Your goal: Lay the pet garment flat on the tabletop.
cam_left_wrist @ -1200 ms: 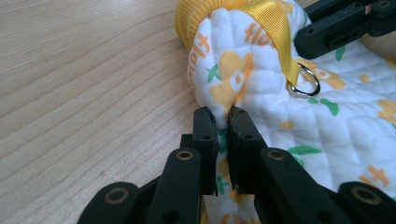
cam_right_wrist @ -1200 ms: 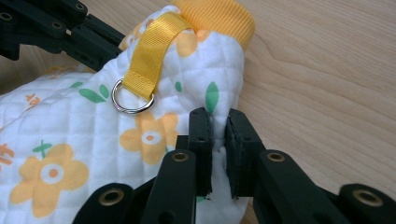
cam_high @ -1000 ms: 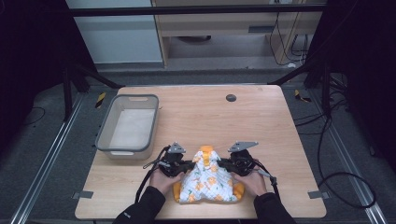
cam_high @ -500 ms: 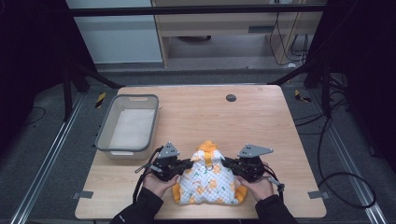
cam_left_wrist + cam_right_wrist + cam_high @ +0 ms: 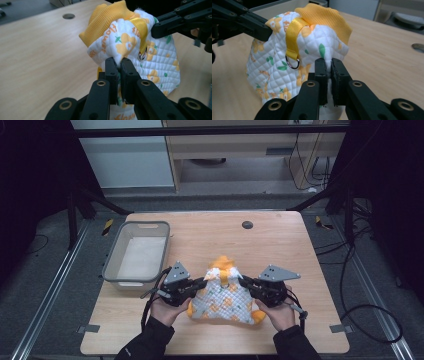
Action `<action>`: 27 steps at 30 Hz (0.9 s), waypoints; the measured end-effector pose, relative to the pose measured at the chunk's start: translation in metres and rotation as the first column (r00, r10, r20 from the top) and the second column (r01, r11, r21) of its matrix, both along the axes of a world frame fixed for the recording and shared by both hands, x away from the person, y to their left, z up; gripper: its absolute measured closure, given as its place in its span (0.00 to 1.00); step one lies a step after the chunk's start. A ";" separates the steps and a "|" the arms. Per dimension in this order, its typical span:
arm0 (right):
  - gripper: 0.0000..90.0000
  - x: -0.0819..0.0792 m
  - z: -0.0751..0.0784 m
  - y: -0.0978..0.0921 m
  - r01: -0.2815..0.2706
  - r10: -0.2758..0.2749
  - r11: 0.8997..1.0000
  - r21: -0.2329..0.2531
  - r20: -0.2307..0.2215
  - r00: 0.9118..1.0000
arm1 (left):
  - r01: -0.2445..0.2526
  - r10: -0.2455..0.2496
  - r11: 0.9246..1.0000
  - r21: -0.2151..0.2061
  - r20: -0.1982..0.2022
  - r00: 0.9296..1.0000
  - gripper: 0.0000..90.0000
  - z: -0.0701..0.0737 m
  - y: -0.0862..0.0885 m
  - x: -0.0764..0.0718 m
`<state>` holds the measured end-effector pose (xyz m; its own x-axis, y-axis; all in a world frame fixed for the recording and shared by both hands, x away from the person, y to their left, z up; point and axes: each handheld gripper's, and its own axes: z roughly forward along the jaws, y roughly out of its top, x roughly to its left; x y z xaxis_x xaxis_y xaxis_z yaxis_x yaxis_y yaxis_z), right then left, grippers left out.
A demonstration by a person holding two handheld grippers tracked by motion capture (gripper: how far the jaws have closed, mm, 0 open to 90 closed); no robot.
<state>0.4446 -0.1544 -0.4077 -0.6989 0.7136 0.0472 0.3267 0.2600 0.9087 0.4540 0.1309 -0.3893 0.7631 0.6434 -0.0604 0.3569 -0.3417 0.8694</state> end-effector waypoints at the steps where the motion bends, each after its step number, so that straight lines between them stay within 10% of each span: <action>1: 0.93 0.005 0.002 0.001 0.014 -0.014 1.000 -0.006 0.008 1.000 | -0.010 0.010 1.000 0.002 0.009 1.000 0.95 0.002 -0.002 0.005; 8: 0.87 0.053 -0.010 0.009 0.158 -0.158 0.987 -0.020 0.030 0.987 | -0.146 0.146 0.989 0.008 0.013 0.989 0.91 -0.008 -0.013 0.052; 13: 0.78 0.076 -0.033 0.013 0.261 -0.261 0.958 -0.120 0.017 0.965 | -0.255 0.253 0.967 -0.031 -0.045 0.966 0.60 -0.028 -0.002 0.074; 27: 0.55 0.019 -0.022 -0.038 0.183 -0.185 0.973 -0.141 0.003 0.983 | -0.228 0.228 0.973 0.025 -0.034 0.973 0.41 -0.034 0.065 0.022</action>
